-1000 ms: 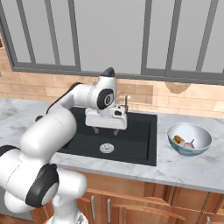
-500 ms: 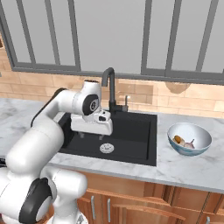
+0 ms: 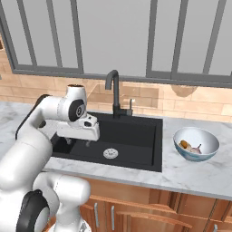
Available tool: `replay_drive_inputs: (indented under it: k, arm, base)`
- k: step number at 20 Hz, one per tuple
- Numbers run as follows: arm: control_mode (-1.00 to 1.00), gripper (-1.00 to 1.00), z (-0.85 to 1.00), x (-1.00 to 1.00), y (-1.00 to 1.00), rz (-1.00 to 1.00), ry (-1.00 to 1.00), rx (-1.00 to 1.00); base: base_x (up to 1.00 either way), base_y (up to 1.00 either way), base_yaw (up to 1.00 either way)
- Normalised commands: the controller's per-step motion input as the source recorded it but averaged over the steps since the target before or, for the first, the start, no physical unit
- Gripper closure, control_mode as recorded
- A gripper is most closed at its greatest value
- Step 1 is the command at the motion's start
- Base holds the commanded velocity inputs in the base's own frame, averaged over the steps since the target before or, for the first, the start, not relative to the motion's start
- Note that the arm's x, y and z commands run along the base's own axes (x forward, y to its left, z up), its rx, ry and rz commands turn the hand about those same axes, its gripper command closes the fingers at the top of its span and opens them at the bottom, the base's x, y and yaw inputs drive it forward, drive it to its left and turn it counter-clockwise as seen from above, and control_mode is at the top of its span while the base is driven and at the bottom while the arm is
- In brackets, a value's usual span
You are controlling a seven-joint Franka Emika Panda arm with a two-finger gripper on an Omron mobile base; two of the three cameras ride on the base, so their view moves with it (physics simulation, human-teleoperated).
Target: There is a mixed pile of frozen fruits and vegetables on the counter. Locate all the frozen vegetables and place the items in a bowl on the counter. Take all the frozen fruits and defrost them in a running sink.
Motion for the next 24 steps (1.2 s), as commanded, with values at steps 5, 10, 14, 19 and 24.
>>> replay_drive_inputs:
  k: [5,10,14,19,24]
  arm:
    - [-1.0,-1.0,0.02,0.0,0.62,0.01,0.0,0.0]
    - [-1.0,-1.0,0.0,0.0,0.62,0.0,0.0,-0.01]
    - [-1.0,-1.0,-0.02,0.0,0.62,0.0,0.0,-0.03]
    - [-1.0,-1.0,-0.05,0.0,0.62,0.0,0.0,-0.03]
    - [-1.0,-1.0,-0.09,0.01,0.62,0.0,0.0,-0.02]
  base:
    - [0.0,0.0,0.0]
    - [0.0,0.0,0.0]
    - [0.0,0.0,0.0]
    - [0.0,0.0,0.0]
    - [0.0,0.0,0.0]
